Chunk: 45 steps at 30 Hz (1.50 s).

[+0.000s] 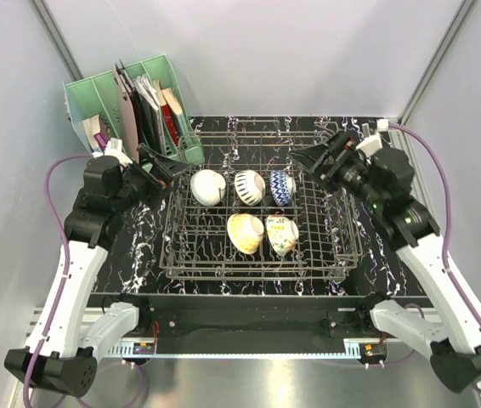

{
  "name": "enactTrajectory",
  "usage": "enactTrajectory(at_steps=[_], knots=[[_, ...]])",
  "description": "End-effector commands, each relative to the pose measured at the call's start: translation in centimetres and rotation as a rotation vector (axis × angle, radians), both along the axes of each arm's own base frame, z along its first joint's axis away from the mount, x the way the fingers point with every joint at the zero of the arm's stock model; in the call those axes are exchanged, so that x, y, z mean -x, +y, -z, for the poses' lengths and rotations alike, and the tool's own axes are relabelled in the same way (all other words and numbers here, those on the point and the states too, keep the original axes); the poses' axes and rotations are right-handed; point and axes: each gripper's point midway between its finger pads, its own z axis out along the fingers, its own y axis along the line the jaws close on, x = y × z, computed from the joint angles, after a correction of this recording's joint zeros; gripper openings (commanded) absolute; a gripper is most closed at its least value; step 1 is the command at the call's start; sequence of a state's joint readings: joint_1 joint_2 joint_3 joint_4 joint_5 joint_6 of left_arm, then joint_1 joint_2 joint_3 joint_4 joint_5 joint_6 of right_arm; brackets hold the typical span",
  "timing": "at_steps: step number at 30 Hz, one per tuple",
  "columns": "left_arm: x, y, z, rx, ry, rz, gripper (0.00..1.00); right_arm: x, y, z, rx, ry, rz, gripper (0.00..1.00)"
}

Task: Unload the bowls from the dish rack

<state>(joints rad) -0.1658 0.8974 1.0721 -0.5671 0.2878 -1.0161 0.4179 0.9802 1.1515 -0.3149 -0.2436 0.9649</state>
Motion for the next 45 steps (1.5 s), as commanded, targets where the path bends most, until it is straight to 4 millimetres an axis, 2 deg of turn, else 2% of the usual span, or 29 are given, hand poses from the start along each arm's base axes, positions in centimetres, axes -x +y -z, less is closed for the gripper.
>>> enactTrajectory(at_steps=[1, 3, 4, 5, 6, 7, 8, 10, 16, 22, 23, 25, 26, 27, 28, 29, 30, 31, 32, 33, 34, 36, 37, 39, 40, 41, 45], knots=[[0.0, -0.5, -3.7, 0.003, -0.124, 0.040, 0.99, -1.0, -0.6, -1.7, -0.061, -0.081, 0.063, 1.00], [0.2, -0.9, -4.0, 0.016, -0.148, 0.070, 0.99, -1.2, 0.1, -1.6, -0.053, -0.075, 0.032, 1.00], [0.2, -1.1, -4.5, 0.028, -0.181, 0.083, 0.99, -2.1, 0.8, -0.8, -0.036, -0.049, 0.013, 1.00], [0.3, -1.3, -4.8, 0.038, -0.196, 0.100, 0.99, -2.0, 1.5, -1.7, -0.039, -0.062, -0.034, 1.00], [0.5, -1.7, -4.7, 0.053, -0.204, 0.125, 0.99, -2.3, 2.1, -1.6, -0.030, -0.059, -0.061, 1.00], [0.4, -1.8, -5.6, 0.066, -0.244, 0.131, 0.99, -3.1, 3.0, -0.7, -0.020, -0.033, -0.090, 1.00], [0.3, -1.8, -5.6, 0.062, -0.244, 0.132, 0.99, -2.8, 3.7, -1.4, -0.028, -0.046, -0.144, 1.00], [0.4, -1.5, -5.9, 0.059, -0.252, 0.116, 0.99, -3.2, 4.5, -1.3, -0.027, -0.045, -0.181, 1.00], [0.6, -0.8, -6.2, 0.047, -0.271, 0.080, 0.99, -3.5, 4.5, -1.3, -0.016, -0.055, -0.178, 1.00], [0.6, -0.8, -6.5, 0.035, -0.280, 0.077, 0.99, -4.1, 5.3, -0.9, -0.024, -0.020, -0.208, 1.00], [0.4, -0.6, -6.5, 0.030, -0.279, 0.070, 0.99, -4.0, 5.6, -0.9, -0.022, -0.022, -0.229, 1.00], [0.0, 0.0, -5.1, -0.020, -0.222, 0.047, 0.99, -4.5, 6.0, -0.5, -0.019, -0.003, -0.237, 1.00], [-0.4, 1.3, -6.7, -0.065, -0.223, -0.015, 0.99, -4.7, 6.0, 0.3, -0.010, 0.034, -0.232, 1.00], [-0.8, 2.0, -3.8, -0.161, -0.083, -0.008, 0.99, -5.2, 6.0, 1.3, 0.003, 0.074, -0.223, 1.00], [-0.8, 2.3, -3.5, -0.205, -0.043, 0.000, 0.99, -5.4, 6.0, 0.9, 0.012, 0.070, -0.216, 1.00], [-0.8, 2.7, -4.9, -0.242, -0.045, -0.004, 0.99, -5.4, 5.5, 1.8, 0.076, 0.095, -0.204, 1.00], [-0.5, 3.2, -2.0, -0.307, 0.086, 0.014, 0.99, -5.9, 5.1, 2.5, 0.124, 0.124, -0.180, 1.00], [-0.1, 3.7, -1.3, -0.339, 0.129, 0.008, 0.99, -6.3, 4.5, 0.9, 0.157, 0.109, -0.148, 1.00], [-0.2, 4.7, -0.6, -0.387, 0.156, -0.021, 0.99, -6.2, 2.9, 3.2, 0.265, 0.193, -0.087, 1.00], [0.2, 5.4, 0.3, -0.436, 0.188, -0.027, 0.99, -6.7, 2.3, 4.1, 0.317, 0.225, -0.063, 1.00], [0.2, 6.1, 0.7, -0.463, 0.205, -0.048, 0.99, -7.2, 1.4, 3.3, 0.356, 0.207, -0.023, 1.00], [0.2, 6.8, 0.7, -0.489, 0.209, -0.079, 0.99, -7.0, -0.2, 5.1, 0.464, 0.267, 0.007, 1.00], [-0.1, 7.3, 0.6, -0.499, 0.216, -0.113, 0.99, -7.4, -1.3, 4.3, 0.495, 0.258, 0.053, 1.00], [-0.9, 7.0, -0.1, -0.476, 0.196, -0.126, 0.99, -7.0, -2.3, 5.0, 0.575, 0.284, 0.055, 1.00], [-1.6, 6.9, 0.0, -0.471, 0.197, -0.125, 0.99, -7.3, -3.0, 4.1, 0.596, 0.264, 0.083, 1.00], [-2.3, 6.5, -0.3, -0.462, 0.177, -0.113, 0.99, -7.1, -4.2, 4.3, 0.650, 0.275, 0.105, 1.00], [-3.5, 5.2, -2.9, -0.431, 0.101, -0.055, 0.99, -7.8, -7.7, 0.8, 0.605, 0.246, 0.197, 1.00]])
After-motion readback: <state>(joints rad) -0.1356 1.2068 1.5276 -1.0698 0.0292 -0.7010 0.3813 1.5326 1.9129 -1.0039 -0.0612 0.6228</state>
